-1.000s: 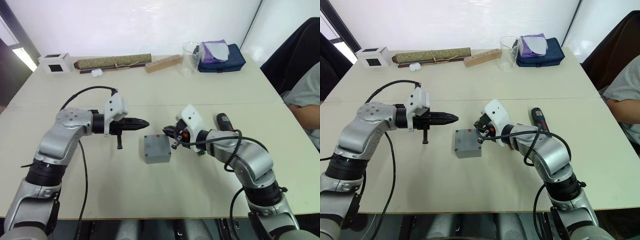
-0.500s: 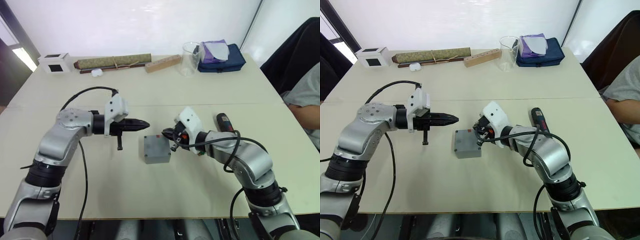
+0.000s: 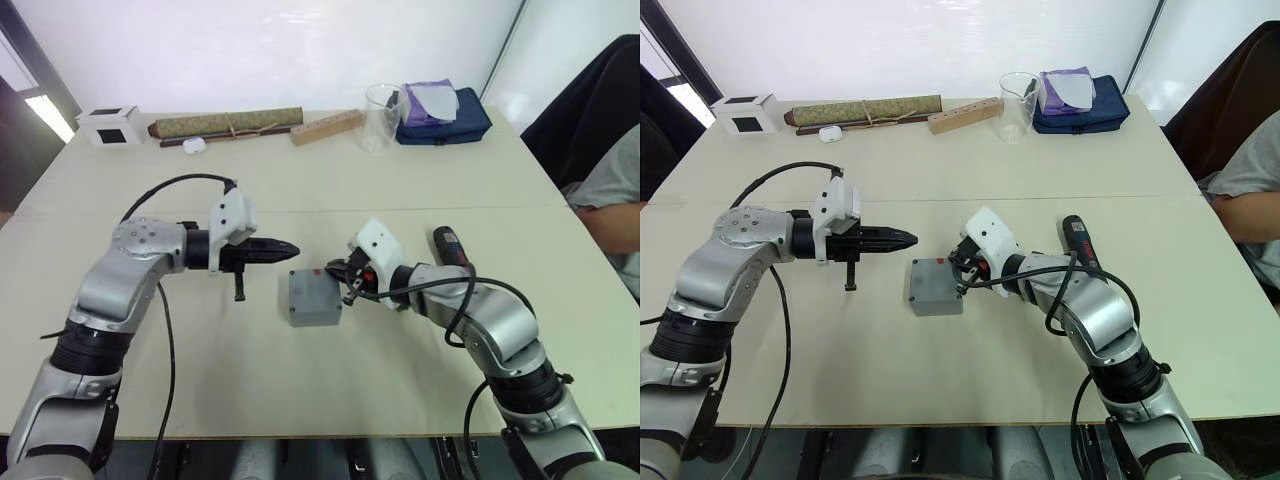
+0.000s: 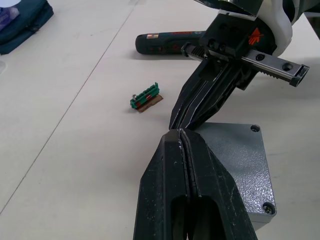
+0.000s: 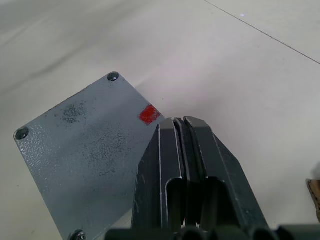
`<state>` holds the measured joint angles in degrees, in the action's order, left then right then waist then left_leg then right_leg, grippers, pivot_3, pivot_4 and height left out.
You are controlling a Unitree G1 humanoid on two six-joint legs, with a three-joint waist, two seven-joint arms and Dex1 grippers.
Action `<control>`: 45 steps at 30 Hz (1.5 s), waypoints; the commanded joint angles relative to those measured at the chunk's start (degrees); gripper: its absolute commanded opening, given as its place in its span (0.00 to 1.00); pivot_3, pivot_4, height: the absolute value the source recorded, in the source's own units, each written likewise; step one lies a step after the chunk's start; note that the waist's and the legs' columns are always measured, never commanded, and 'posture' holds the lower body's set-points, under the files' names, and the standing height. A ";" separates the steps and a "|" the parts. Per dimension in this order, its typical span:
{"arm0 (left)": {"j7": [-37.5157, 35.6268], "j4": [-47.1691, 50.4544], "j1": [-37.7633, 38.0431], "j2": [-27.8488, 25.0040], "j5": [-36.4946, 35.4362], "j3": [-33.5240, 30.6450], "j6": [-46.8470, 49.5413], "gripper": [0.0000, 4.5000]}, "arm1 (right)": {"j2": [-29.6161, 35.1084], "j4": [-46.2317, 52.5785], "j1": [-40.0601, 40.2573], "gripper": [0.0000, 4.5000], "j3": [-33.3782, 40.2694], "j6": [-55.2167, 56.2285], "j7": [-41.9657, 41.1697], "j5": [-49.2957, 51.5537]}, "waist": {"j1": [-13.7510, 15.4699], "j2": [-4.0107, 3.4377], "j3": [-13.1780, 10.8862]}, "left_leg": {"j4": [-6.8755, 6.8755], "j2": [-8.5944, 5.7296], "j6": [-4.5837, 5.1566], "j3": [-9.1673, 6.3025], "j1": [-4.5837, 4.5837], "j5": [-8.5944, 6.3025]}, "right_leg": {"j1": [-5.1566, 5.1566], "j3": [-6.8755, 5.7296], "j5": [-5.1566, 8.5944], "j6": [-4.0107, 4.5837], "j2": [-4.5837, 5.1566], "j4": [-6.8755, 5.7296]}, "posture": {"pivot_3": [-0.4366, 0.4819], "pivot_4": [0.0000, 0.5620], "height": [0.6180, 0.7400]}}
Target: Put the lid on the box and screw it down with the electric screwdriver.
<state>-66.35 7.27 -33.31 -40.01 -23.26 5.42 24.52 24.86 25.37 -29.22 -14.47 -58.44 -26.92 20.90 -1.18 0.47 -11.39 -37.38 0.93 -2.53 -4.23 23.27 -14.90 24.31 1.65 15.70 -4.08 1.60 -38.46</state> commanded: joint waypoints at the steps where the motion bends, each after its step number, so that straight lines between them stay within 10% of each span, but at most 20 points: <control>1: -0.13 1.93 0.07 -0.28 -0.86 -1.29 -0.55 0.00 | -0.43 0.40 0.82 0.08 0.50 -0.03 -0.37 0.51 | -0.01 0.00 0.00 | 0.00 0.00 0.00 0.00 0.00 0.00 | 0.00 0.00 0.00 0.00 0.00 0.00 | 0.48 0.27 0.97; 12: -0.60 2.23 -0.41 0.22 -1.73 -1.06 -0.50 0.00 | 2.88 6.19 -2.64 0.99 9.81 -6.96 -1.39 5.71 | 0.06 0.00 0.00 | 0.00 0.00 0.00 0.00 0.01 0.00 | 0.00 0.00 0.00 0.00 0.01 0.00 | 0.48 0.27 0.97; 20: -3.15 4.62 -2.10 2.32 -4.04 0.31 -0.61 0.00 | 20.89 5.82 -9.68 0.99 19.14 -22.97 -5.34 10.47 | 0.40 -0.01 -0.01 | -0.04 -0.03 0.00 0.01 0.05 0.00 | -0.01 -0.01 0.00 0.00 0.06 0.04 | 0.48 0.27 0.97; 30: -4.73 4.66 -3.76 5.44 -4.60 1.22 -1.37 0.00 | 38.31 -16.14 -24.27 0.99 6.05 -34.06 -6.67 15.19 | 0.00 -0.02 0.00 | 0.01 0.01 0.01 0.11 -0.04 0.00 | 0.00 0.09 0.00 0.01 0.00 0.03 | 0.48 0.27 0.97; 45: -1.41 7.14 -1.71 6.47 -3.89 1.43 -1.91 0.00 | 38.80 -34.14 -31.43 0.99 -14.99 -34.06 -0.93 30.34 | 0.23 -0.03 -0.01 | 0.00 0.00 0.01 0.16 0.05 -0.01 | 0.03 0.11 -0.01 0.01 0.03 0.17 | 0.48 0.27 0.97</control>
<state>-68.50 12.36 -35.09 -33.62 -26.83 7.77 23.19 63.39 -8.12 -59.22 -29.12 -92.15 -28.35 50.07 -0.95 0.44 -11.39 -37.38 0.93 -2.52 -4.07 23.32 -14.90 24.33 1.77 15.70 -4.07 1.63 -38.29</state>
